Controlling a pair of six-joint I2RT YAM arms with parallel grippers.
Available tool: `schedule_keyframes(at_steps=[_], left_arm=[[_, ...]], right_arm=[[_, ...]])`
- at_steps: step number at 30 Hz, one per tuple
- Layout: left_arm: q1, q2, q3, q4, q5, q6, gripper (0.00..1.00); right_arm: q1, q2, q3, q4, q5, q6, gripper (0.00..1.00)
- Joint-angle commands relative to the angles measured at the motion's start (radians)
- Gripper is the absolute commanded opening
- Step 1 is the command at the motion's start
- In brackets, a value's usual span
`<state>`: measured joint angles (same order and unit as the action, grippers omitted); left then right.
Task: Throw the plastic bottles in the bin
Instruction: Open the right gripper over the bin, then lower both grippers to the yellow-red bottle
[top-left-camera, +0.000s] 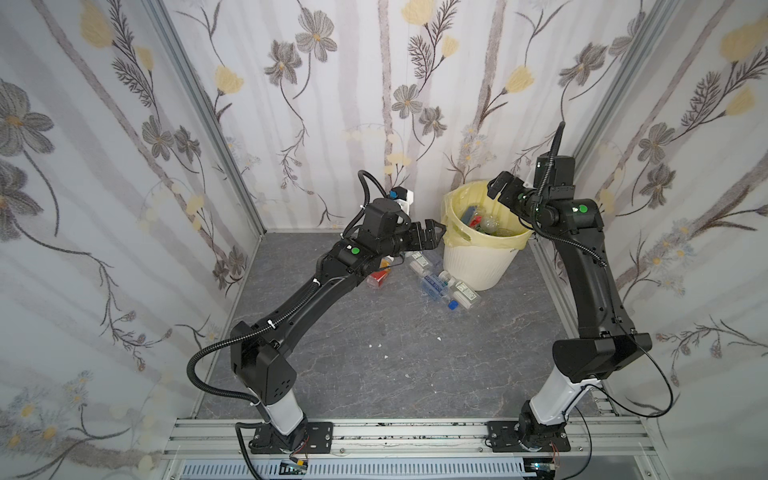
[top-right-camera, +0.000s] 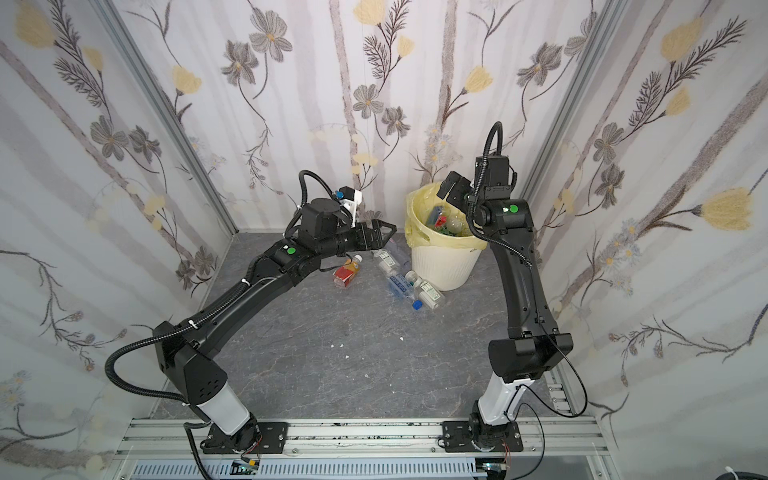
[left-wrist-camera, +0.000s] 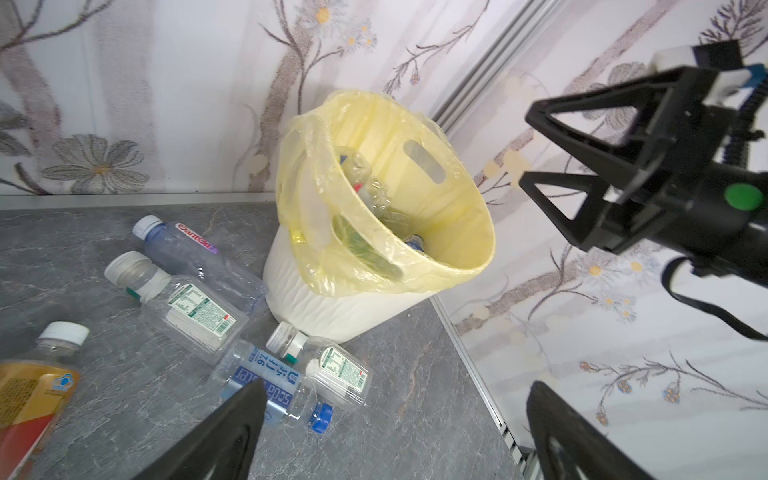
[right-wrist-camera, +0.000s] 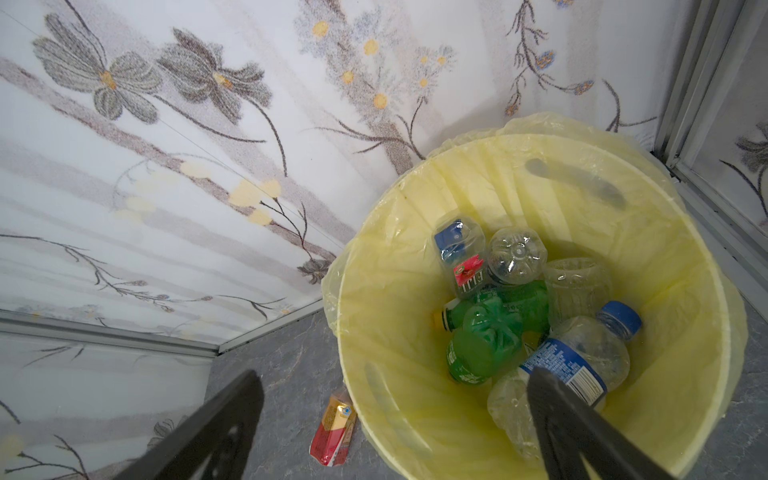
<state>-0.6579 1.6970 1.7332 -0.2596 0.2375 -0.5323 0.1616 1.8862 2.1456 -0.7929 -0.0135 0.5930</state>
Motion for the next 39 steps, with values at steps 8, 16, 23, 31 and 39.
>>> schedule_keyframes(at_steps=[8, 16, 23, 31, 39], left_arm=[[0.088, 0.002, -0.111, -0.013, -0.100, -0.002, 1.00], [0.176, 0.027, -0.237, -0.030, -0.223, 0.062, 1.00], [0.221, 0.119, -0.259, -0.052, -0.298, 0.127, 1.00], [0.230, 0.261, -0.193, -0.095, -0.314, 0.194, 1.00], [0.231, 0.390, -0.115, -0.100, -0.308, 0.237, 1.00]], right_arm=[[0.142, -0.148, -0.276, 0.141, 0.003, -0.041, 1.00], [0.274, -0.212, -0.455, 0.188, 0.036, -0.016, 1.00], [0.355, -0.216, -0.556, 0.225, 0.023, 0.039, 1.00], [0.400, -0.149, -0.551, 0.180, 0.000, 0.067, 1.00], [0.399, -0.142, -0.575, 0.172, -0.042, 0.099, 1.00]])
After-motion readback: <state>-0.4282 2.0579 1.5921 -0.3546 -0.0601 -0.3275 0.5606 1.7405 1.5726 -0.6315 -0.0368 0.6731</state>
